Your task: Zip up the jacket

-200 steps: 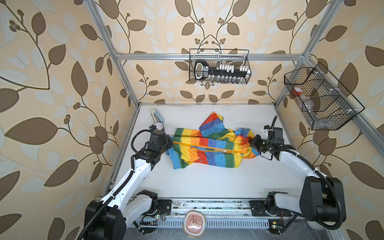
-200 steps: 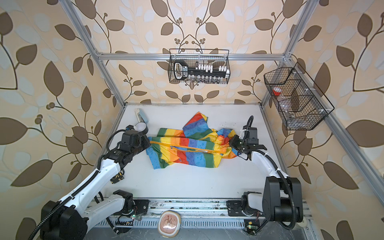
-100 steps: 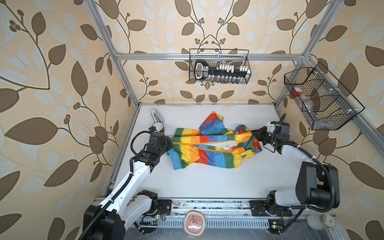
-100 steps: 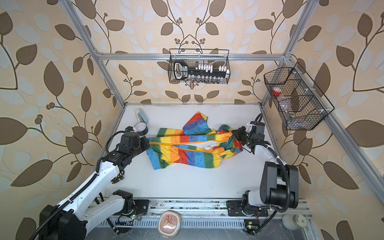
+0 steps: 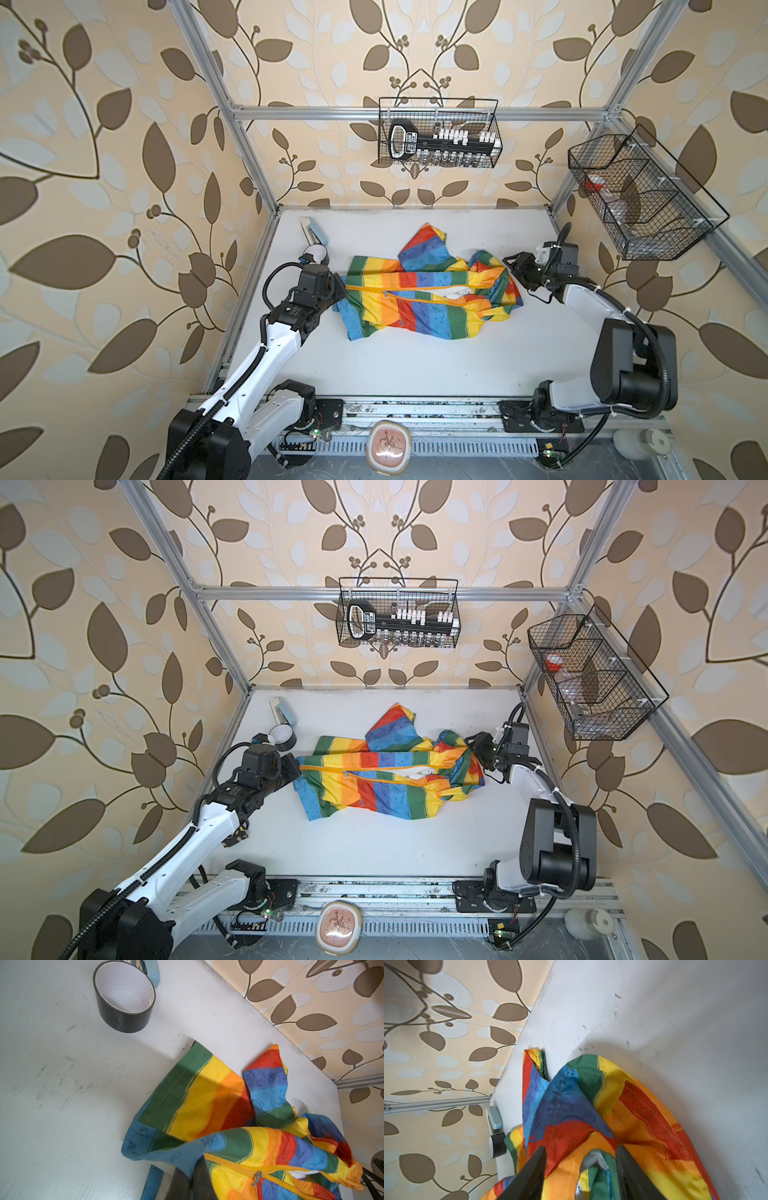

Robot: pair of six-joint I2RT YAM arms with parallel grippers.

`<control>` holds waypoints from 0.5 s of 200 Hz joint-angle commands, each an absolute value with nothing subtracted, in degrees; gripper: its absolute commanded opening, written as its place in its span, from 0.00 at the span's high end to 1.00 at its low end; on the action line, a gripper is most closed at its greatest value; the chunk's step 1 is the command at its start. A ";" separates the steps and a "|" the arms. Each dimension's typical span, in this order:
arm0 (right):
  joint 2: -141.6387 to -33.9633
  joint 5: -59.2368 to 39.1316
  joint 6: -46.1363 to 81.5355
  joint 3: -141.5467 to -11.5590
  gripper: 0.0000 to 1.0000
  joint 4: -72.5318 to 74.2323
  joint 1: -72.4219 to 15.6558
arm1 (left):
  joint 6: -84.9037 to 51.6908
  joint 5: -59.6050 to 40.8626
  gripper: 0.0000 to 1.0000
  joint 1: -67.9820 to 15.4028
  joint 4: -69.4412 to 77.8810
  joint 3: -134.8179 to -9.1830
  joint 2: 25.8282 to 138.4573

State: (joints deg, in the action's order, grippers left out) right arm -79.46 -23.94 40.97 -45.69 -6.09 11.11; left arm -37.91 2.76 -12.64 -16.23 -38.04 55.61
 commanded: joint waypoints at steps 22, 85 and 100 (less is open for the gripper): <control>-68.98 -15.37 30.23 -42.33 0.46 -15.91 5.09 | -37.79 2.90 1.00 -11.95 -14.93 -38.21 55.82; -68.56 -14.73 25.23 -39.16 0.42 -18.12 -4.57 | -38.21 1.67 1.00 -11.95 -14.37 -37.71 56.60; -70.87 -15.24 25.01 -38.71 0.44 -17.53 -5.46 | -38.35 1.57 1.00 -11.95 -14.23 -37.46 56.46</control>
State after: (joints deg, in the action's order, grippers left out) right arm -67.96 -15.81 27.94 -40.21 -16.14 -4.19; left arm -37.95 1.93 -12.64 -16.01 -38.04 56.66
